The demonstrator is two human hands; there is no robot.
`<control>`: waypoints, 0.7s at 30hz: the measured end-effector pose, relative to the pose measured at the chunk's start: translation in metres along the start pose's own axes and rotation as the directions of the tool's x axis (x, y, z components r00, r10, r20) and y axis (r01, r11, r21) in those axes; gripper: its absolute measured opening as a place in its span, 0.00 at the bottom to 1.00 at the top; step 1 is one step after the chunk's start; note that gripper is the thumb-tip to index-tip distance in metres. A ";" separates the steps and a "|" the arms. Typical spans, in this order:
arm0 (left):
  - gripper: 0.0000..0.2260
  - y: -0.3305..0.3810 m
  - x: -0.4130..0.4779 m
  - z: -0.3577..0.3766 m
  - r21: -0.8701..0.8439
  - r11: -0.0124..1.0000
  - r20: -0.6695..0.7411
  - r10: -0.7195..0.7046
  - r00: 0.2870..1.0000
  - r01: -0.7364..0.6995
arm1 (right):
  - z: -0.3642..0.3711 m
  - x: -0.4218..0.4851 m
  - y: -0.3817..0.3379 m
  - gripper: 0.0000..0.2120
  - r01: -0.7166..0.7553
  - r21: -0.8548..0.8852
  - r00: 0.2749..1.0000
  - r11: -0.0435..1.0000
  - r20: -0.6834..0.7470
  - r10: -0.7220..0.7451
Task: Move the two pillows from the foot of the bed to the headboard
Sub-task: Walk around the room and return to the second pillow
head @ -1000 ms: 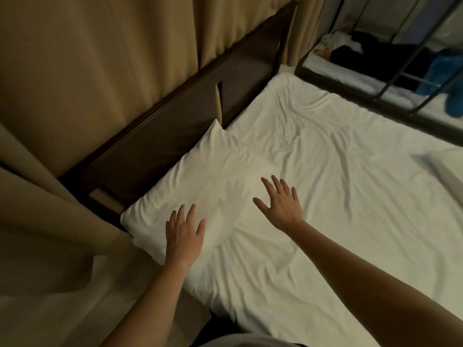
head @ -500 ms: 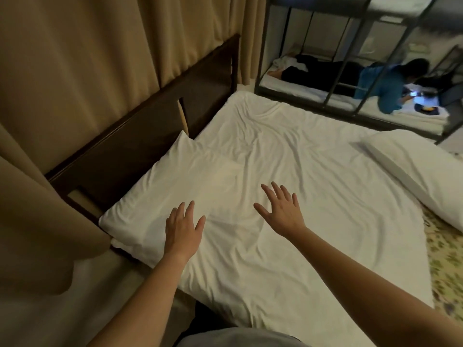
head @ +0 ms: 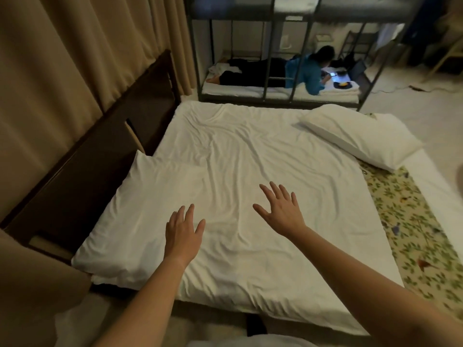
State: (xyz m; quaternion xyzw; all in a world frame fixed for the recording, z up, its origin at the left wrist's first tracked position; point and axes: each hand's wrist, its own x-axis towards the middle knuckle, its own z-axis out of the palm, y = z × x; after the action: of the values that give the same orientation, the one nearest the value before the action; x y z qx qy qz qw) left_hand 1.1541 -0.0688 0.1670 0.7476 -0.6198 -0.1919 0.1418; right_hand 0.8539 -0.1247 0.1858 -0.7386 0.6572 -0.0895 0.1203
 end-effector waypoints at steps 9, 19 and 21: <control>0.29 0.003 -0.022 -0.016 -0.019 0.981 0.014 0.194 0.981 -0.194 | -0.011 -0.082 -0.002 0.36 -0.189 0.052 0.978 0.981 -0.079 0.193; 0.29 0.060 -0.058 0.012 -0.025 0.903 0.129 0.428 0.895 -0.428 | -0.034 -0.190 0.040 0.35 -0.409 0.079 0.899 0.909 -0.135 0.416; 0.29 0.079 -0.066 0.019 -0.024 0.881 0.150 0.471 0.869 -0.473 | -0.041 -0.212 0.055 0.35 -0.456 0.095 0.873 0.885 -0.148 0.466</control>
State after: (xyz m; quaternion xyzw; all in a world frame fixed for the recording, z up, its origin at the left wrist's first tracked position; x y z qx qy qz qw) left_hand 1.0655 -0.0183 0.1928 0.5579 -0.7936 -0.2036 0.1320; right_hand 0.7643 0.0774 0.2146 -0.5469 0.8191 -0.1384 0.1040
